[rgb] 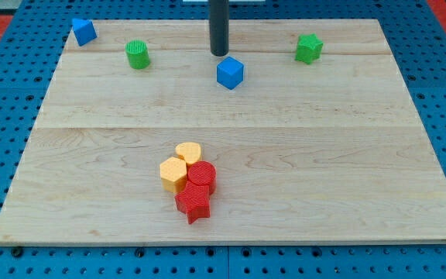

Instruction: Move the blue block diagonally to the green circle

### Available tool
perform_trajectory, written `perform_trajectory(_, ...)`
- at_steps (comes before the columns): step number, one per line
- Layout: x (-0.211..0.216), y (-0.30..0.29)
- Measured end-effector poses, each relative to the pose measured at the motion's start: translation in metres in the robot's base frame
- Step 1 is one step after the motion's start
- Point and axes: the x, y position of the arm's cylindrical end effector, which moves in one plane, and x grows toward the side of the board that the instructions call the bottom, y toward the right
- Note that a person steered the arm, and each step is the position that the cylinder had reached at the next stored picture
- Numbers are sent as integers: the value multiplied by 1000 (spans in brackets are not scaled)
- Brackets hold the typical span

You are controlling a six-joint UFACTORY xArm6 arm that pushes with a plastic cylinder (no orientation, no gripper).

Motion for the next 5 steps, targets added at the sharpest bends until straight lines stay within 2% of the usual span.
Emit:
perform_trajectory(1,32,15)
perform_trajectory(2,50,4)
perform_trajectory(3,27,23)
perform_trajectory(4,-26,88)
perform_trajectory(5,-35,151)
